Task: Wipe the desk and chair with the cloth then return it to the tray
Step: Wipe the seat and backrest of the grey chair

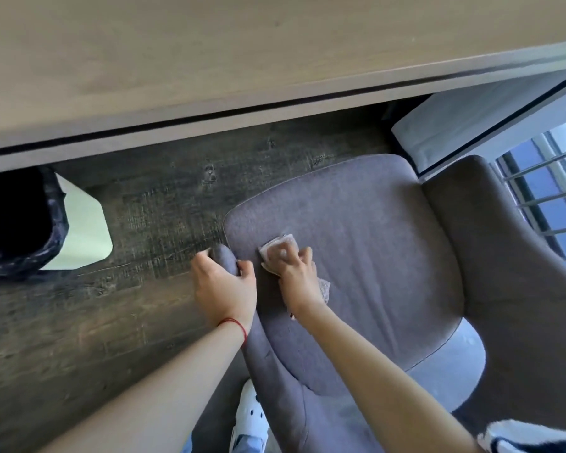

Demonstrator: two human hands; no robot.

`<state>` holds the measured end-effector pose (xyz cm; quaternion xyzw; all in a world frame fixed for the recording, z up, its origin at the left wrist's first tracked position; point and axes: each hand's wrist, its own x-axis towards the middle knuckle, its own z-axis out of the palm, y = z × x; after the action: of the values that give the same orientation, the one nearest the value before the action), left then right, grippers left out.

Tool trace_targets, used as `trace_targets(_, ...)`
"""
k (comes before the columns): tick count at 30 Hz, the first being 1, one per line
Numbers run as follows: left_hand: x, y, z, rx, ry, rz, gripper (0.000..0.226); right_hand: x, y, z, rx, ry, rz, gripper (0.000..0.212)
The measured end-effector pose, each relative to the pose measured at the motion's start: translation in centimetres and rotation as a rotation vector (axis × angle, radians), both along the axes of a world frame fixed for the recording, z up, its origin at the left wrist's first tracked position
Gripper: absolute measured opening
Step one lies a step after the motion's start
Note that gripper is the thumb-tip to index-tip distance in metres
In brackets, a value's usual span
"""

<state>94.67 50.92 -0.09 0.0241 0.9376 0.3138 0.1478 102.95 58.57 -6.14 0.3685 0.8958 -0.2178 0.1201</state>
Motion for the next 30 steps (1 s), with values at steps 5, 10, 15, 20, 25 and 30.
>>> trace_targets(5, 0.0, 0.0, -0.1, -0.011, 0.006, -0.005, 0.047, -0.6, 5.3, 0.3, 0.1, 0.14, -0.234, 0.051)
trace_targets(10, -0.1, 0.0, 0.0, -0.014, 0.013, -0.003, 0.044, -1.2, 1.8, -0.8, -0.05, 0.146, -0.065, 0.039)
trace_targets(15, 0.1, -0.1, 0.2, 0.0, 0.019, -0.006, 0.043, 1.6, 3.6, 0.3, 0.009, 0.084, 0.22, 0.049)
trace_targets(20, 0.0, -0.2, -0.1, 0.003, 0.027, -0.003, 0.043, -1.9, 3.2, 0.0, -0.005, 0.149, -0.189, 0.045)
trace_targets(25, 0.0, -0.2, 0.0, -0.004, 0.034, -0.011, 0.044, 1.5, 0.6, 0.0, 0.009, 0.008, 0.26, 0.045)
trace_targets(30, 0.1, -0.1, 0.1, 0.012, 0.025, -0.011, 0.043, 1.2, 2.7, 0.3, 0.089, -0.068, -0.055, 0.053)
